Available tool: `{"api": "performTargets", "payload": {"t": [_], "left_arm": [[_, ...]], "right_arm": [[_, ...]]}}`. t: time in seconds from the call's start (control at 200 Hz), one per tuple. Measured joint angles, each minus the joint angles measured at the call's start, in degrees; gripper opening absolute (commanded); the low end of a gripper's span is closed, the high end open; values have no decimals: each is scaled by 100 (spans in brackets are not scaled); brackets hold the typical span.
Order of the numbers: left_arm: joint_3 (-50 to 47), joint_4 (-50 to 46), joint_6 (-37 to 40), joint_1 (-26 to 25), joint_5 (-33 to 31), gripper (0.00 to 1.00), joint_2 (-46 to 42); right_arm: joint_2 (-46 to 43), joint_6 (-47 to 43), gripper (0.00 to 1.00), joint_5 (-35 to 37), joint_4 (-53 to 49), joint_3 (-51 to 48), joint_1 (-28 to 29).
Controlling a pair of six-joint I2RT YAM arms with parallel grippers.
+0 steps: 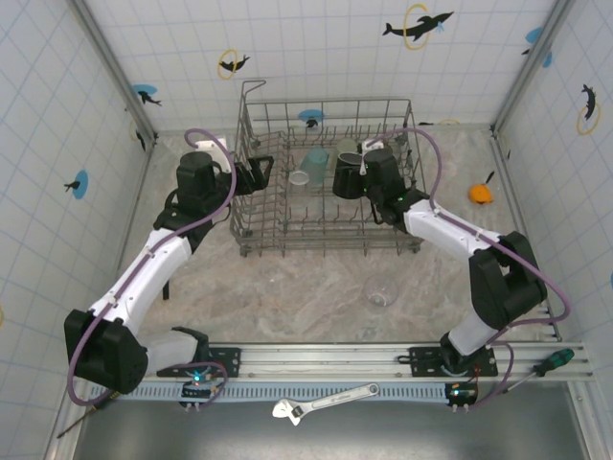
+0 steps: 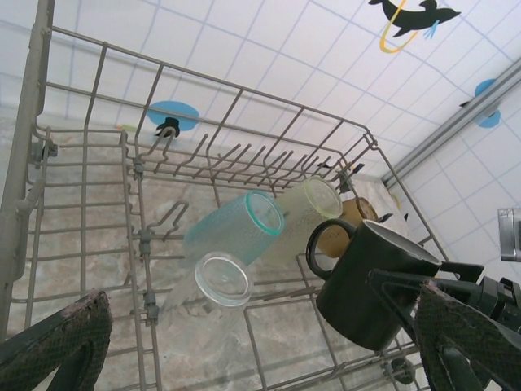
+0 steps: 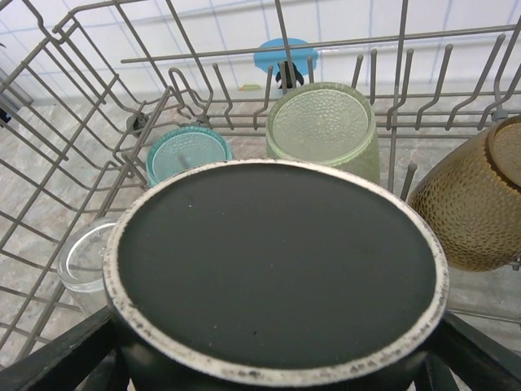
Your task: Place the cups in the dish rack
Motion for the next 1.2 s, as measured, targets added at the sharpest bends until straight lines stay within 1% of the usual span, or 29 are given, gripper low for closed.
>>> {"api": "performTargets", "payload": {"t": [0.23,0.425,0.706,0.826,0.996,1.201], "left_arm": [[-2,-9,0,0,-42,97,-2],[-2,-9,0,0,-129,97,-13],[-4,-9,0,0,-212,97,-44],[-4,-9,0,0,-264,97,-44],[-90,31,0,0,-271,97,-59],[-118,15,-2,0,-269,97,-63]], "right_arm": [[15,-203,0,-184,236,-258,15],[160,-503,1,-304,487,-293,11],[260,-835,0,-372,1113,-525,9],[258,-835,0,-404,1298,-619,2],[212,-787,0,-481,1300,-629,-28],[-109,-586,0,-601,1281,-813,-57]]}}
